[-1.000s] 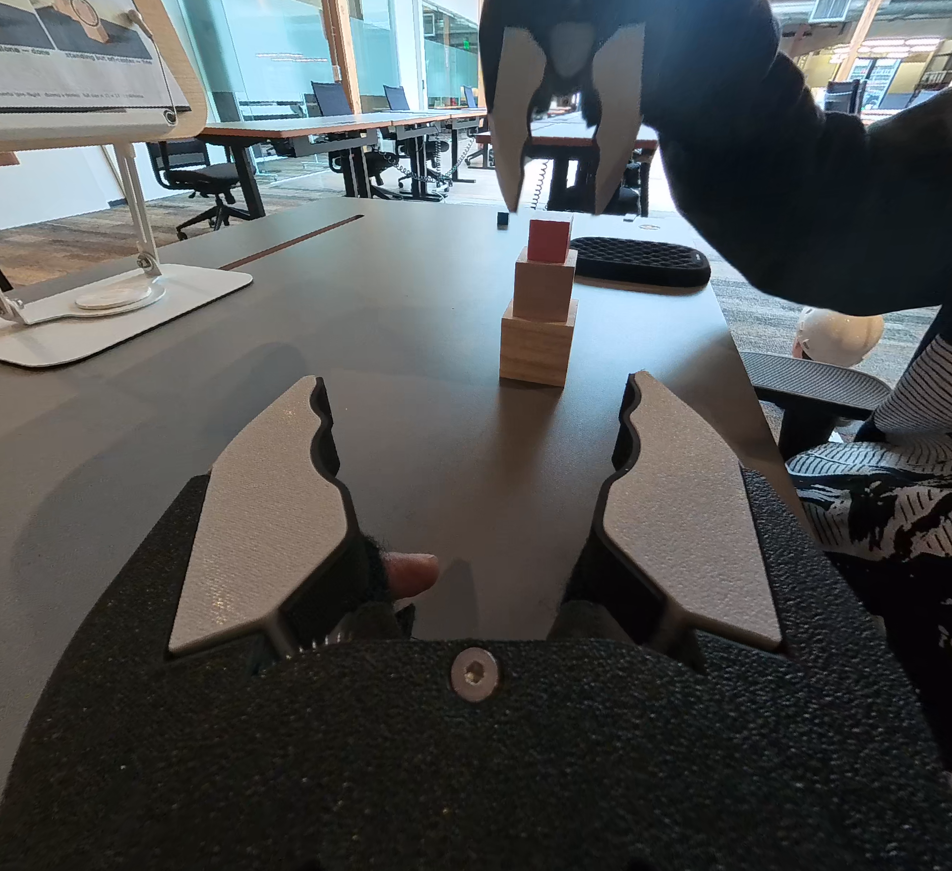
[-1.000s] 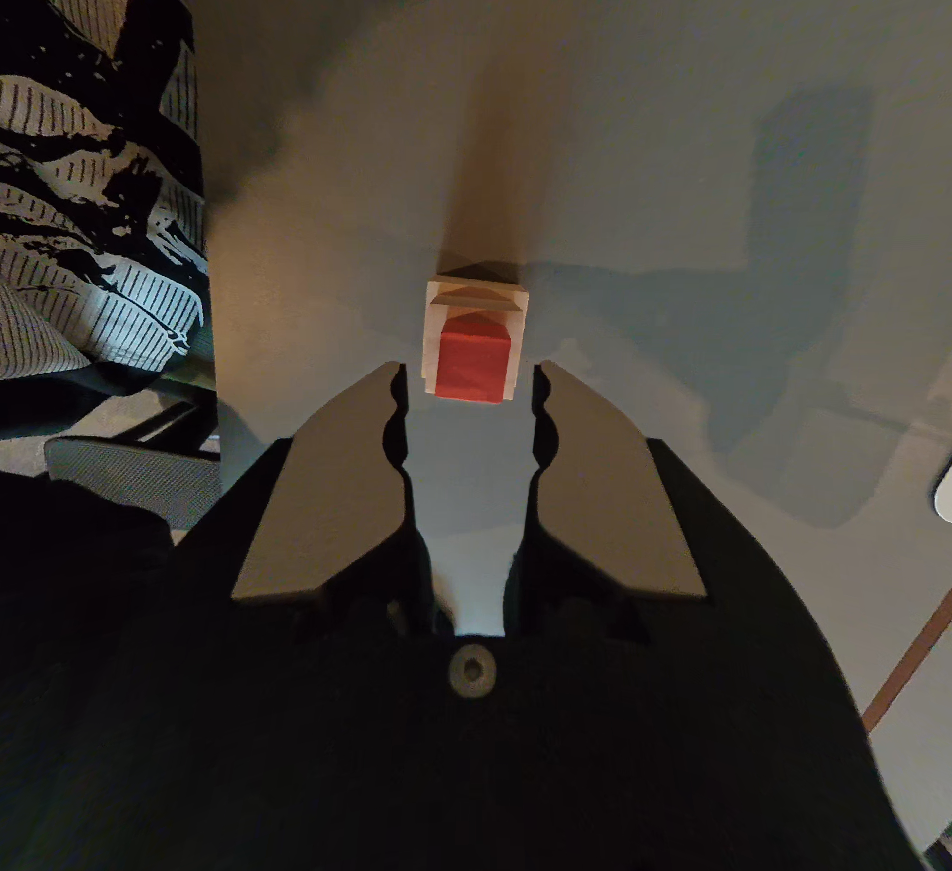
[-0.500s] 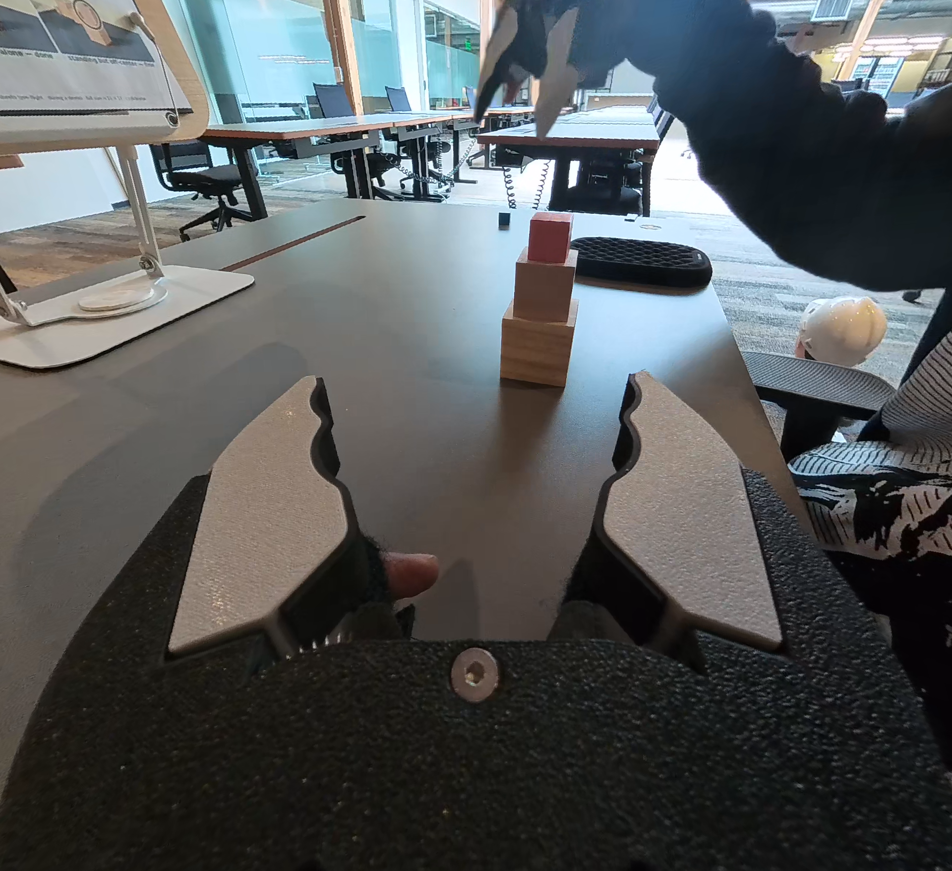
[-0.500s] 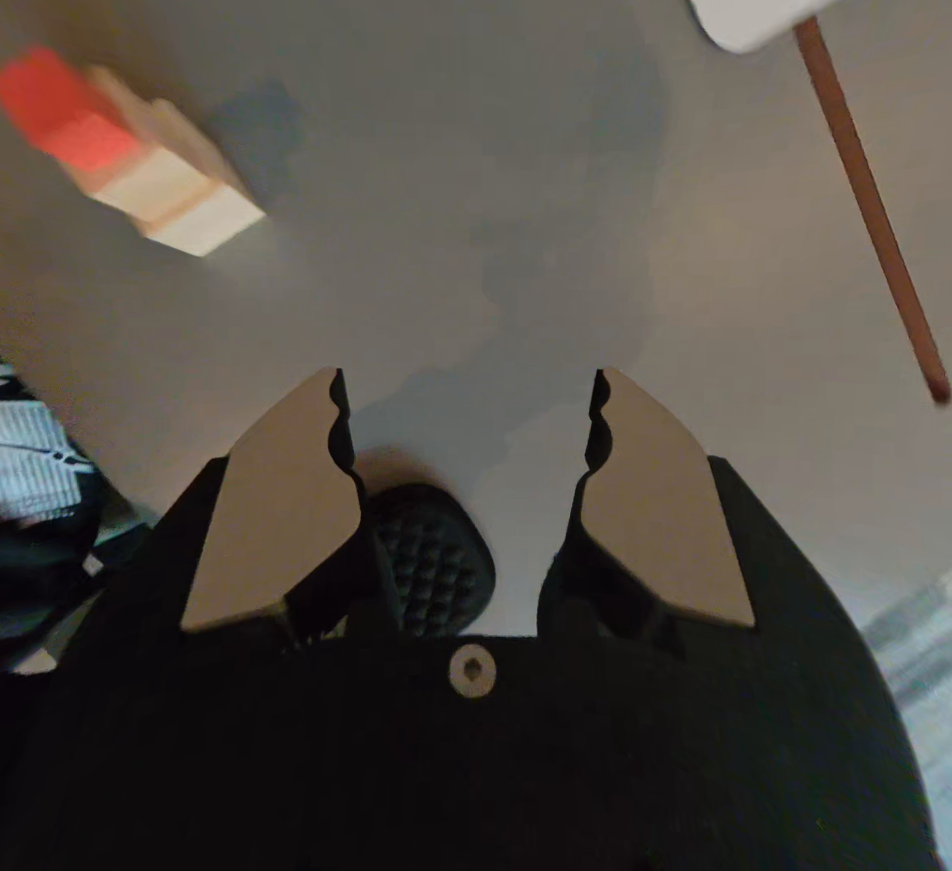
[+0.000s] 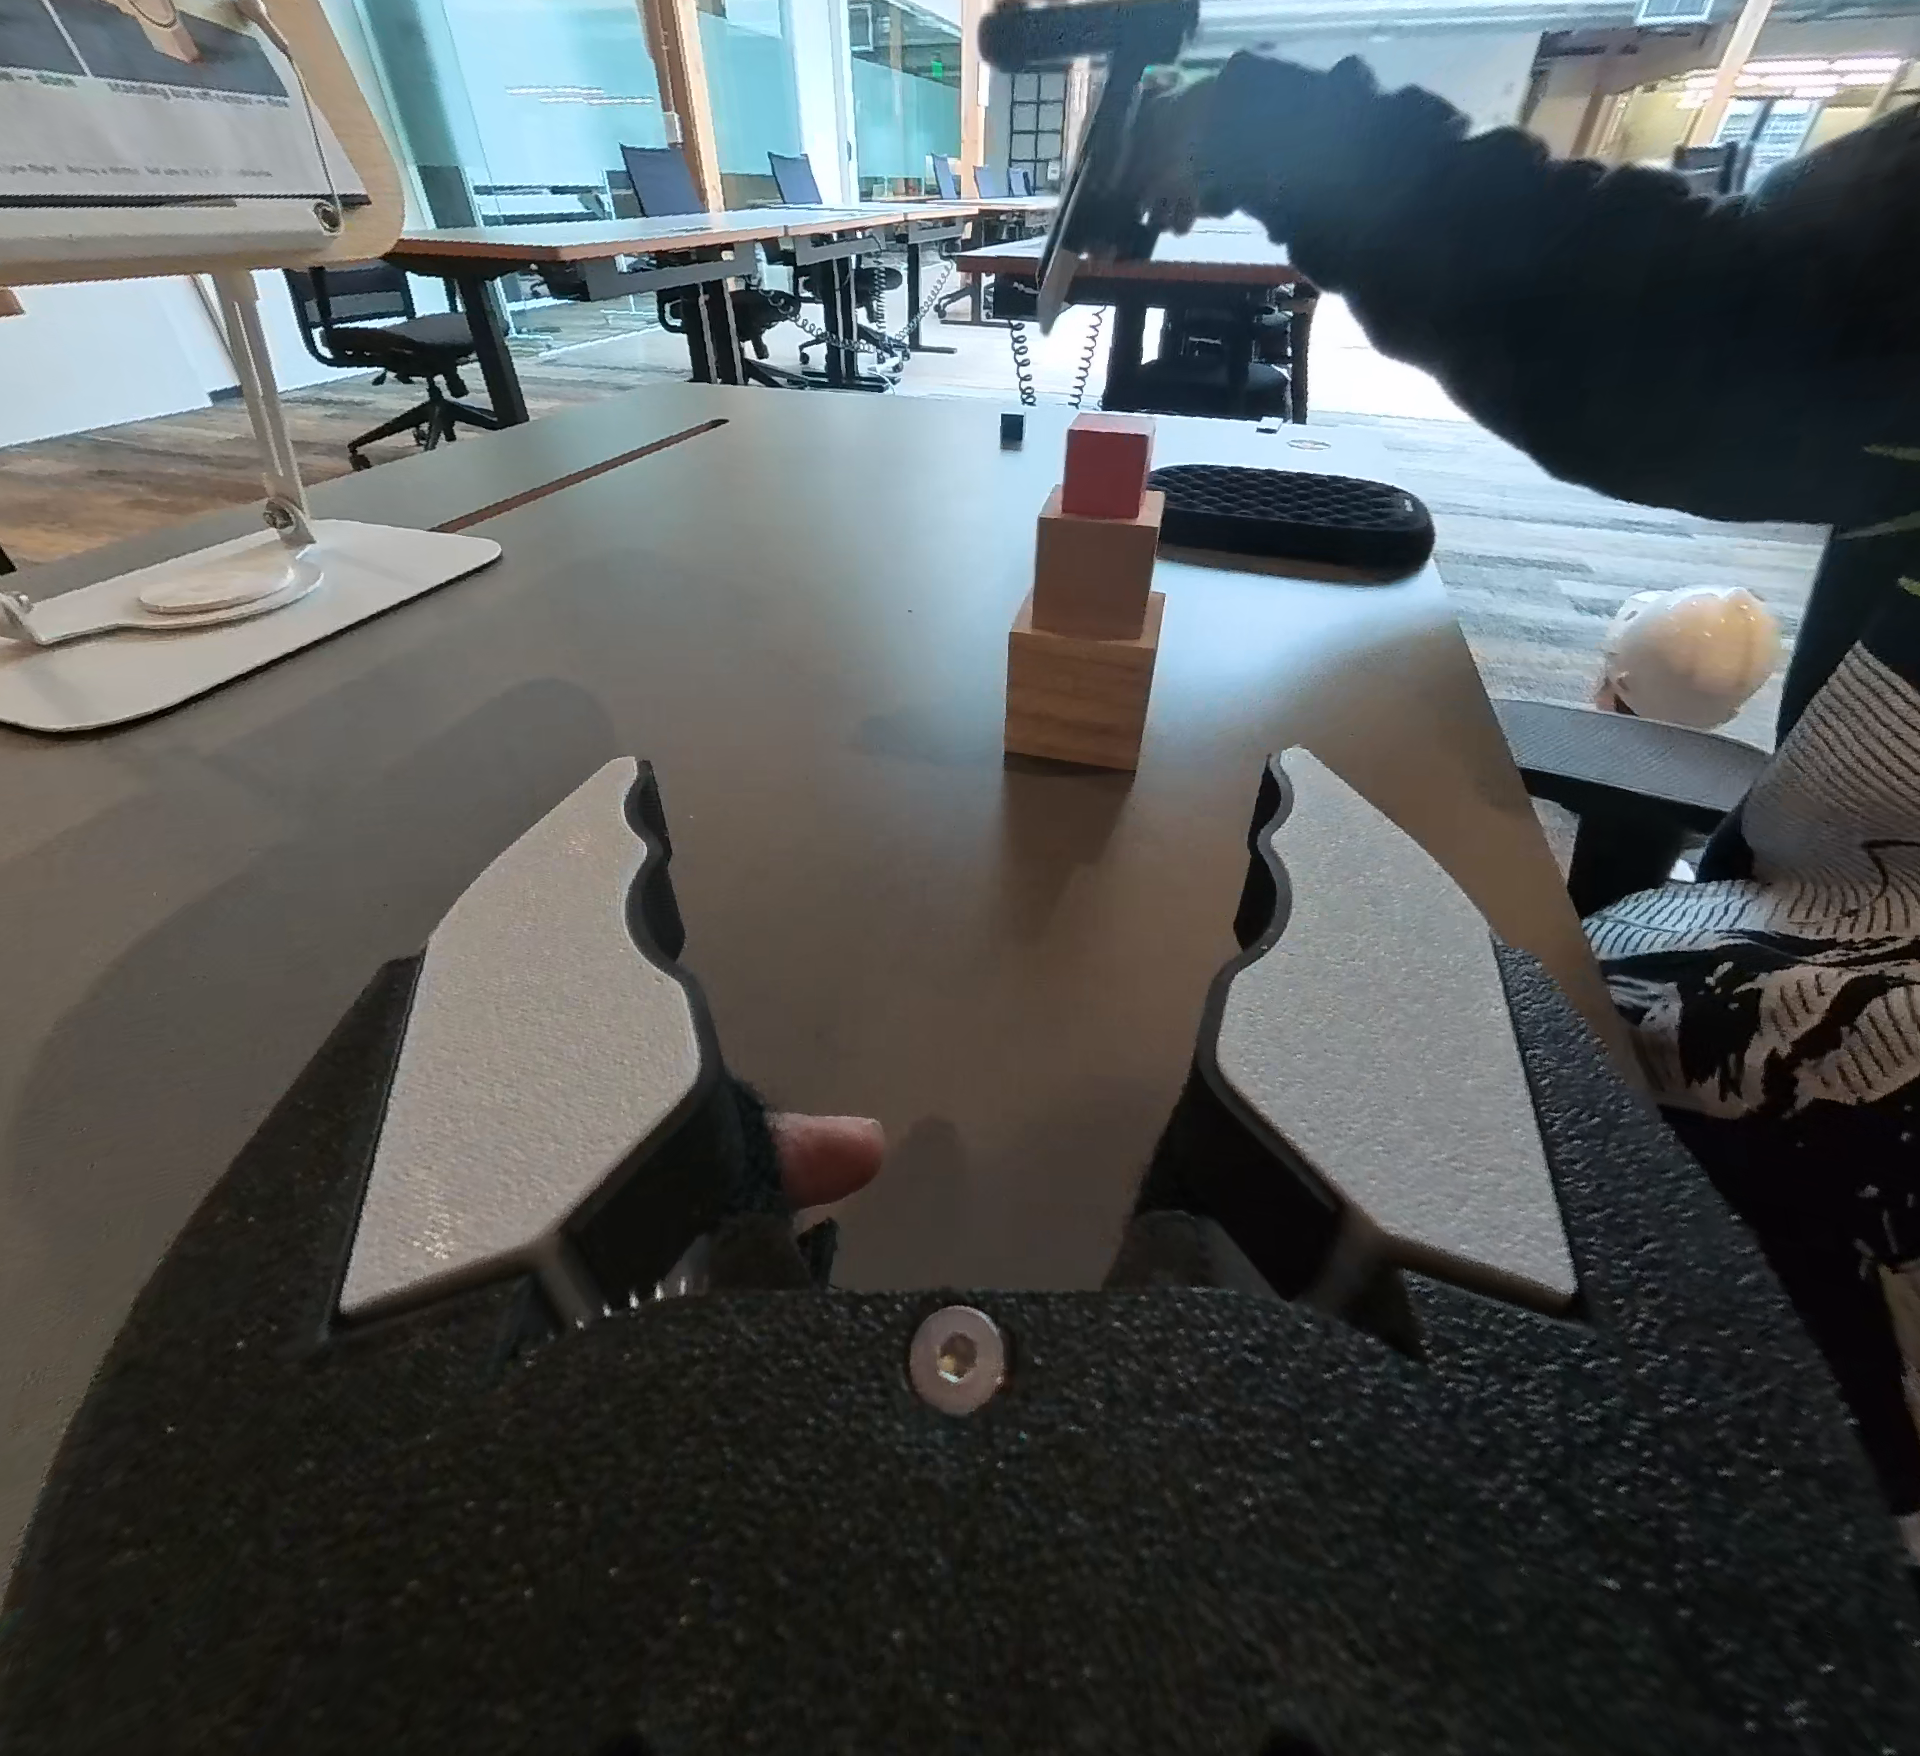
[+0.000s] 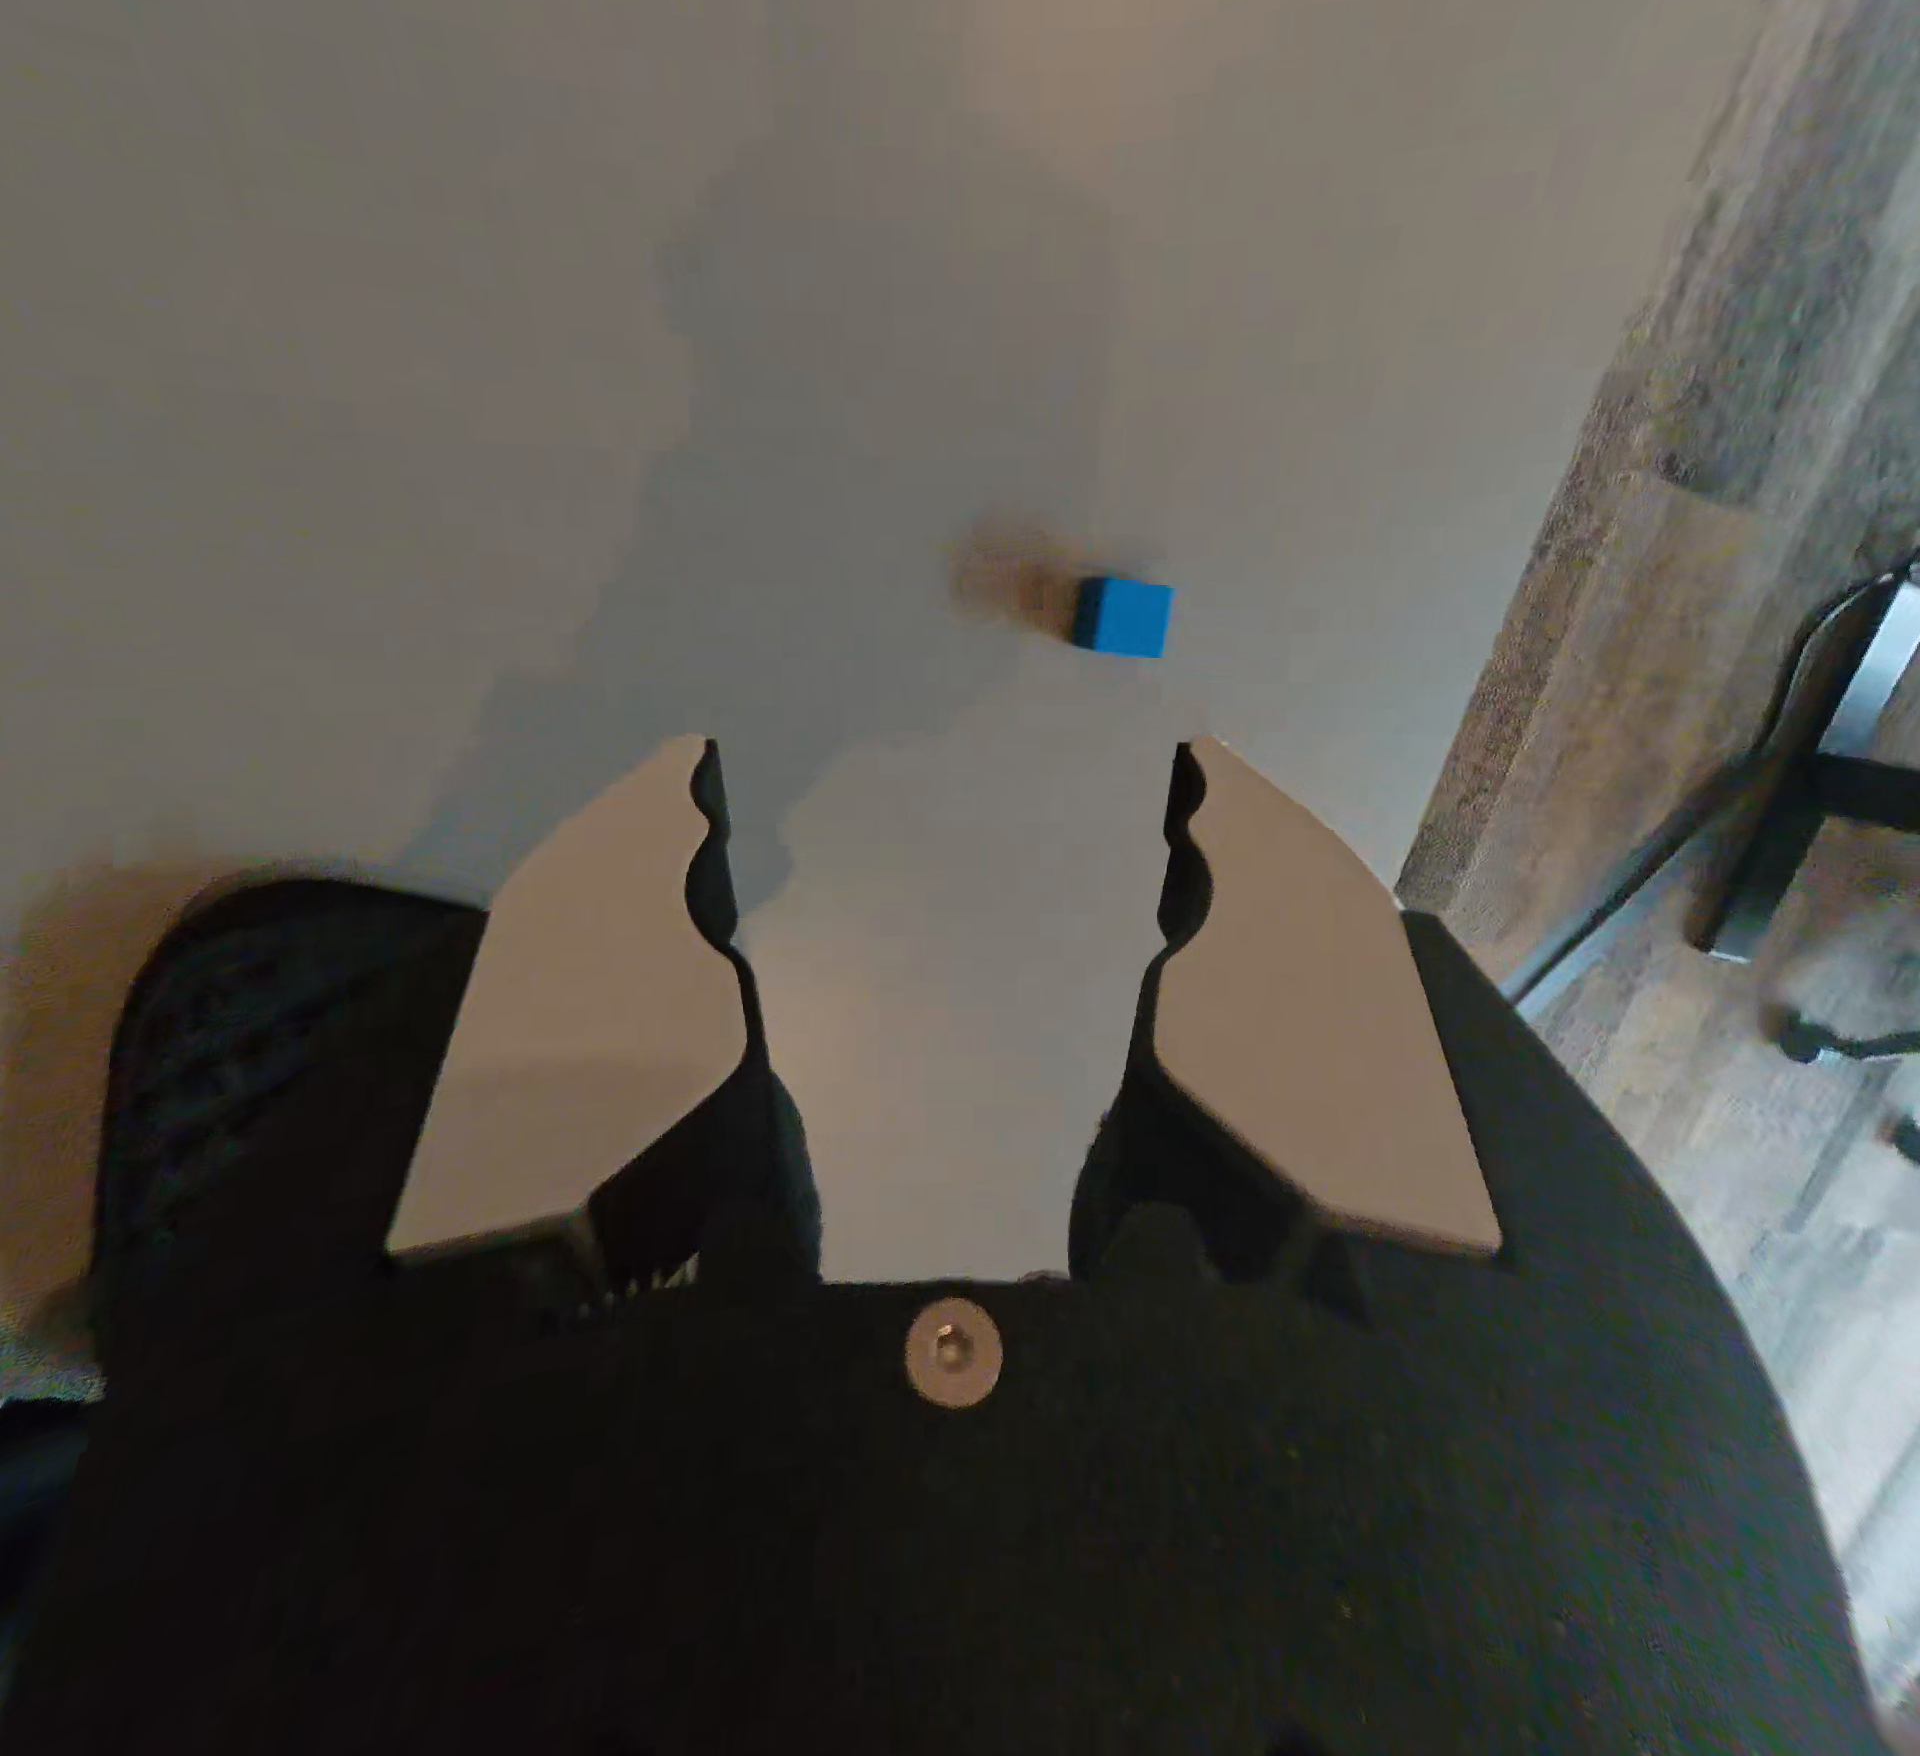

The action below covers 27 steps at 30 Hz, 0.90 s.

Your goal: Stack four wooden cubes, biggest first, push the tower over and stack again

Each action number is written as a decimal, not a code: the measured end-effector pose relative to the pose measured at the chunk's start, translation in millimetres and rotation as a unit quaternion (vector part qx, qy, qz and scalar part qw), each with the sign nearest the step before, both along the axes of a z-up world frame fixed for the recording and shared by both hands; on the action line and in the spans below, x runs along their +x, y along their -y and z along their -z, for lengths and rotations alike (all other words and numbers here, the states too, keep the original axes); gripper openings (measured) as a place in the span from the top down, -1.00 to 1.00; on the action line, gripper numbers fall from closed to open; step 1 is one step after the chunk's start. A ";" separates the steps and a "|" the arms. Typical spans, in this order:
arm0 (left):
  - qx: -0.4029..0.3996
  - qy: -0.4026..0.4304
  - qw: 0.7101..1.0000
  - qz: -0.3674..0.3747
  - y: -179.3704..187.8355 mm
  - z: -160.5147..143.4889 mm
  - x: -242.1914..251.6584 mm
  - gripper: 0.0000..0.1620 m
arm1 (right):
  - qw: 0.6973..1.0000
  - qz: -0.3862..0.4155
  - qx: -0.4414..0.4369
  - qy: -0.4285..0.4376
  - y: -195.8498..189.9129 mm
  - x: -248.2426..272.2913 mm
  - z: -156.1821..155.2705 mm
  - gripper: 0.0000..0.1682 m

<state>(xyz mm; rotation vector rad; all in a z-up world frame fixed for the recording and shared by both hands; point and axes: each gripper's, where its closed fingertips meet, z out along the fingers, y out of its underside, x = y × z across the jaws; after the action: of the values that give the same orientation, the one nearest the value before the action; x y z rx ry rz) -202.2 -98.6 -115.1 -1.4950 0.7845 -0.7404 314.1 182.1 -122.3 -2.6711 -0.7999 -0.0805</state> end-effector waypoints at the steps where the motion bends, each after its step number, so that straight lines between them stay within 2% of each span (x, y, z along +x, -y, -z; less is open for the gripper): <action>1: -0.001 0.002 1.000 0.000 -0.3 -0.2 -0.3 -0.31 | 1.000 0.009 -0.001 -0.003 -4.8 4.9 3.9 0.08; 14: -0.011 0.011 1.000 0.001 -2.1 -0.4 -1.7 -0.30 | 0.995 0.041 -0.088 0.003 -40.4 32.7 65.0 0.21; 21: -0.015 0.016 1.000 0.002 -2.6 -0.8 -2.1 -0.30 | 0.993 0.049 -0.104 -0.005 -45.2 40.5 81.8 0.31; 27: -0.016 0.017 1.000 0.002 -2.9 -1.0 -2.4 -0.30 | 0.993 0.051 -0.110 -0.008 -45.3 41.8 87.8 0.47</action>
<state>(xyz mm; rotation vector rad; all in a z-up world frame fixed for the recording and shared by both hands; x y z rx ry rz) -204.6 -95.7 -114.1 -1.5063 0.7529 -0.7845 355.8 227.4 -210.1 -2.9159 -0.7040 0.0048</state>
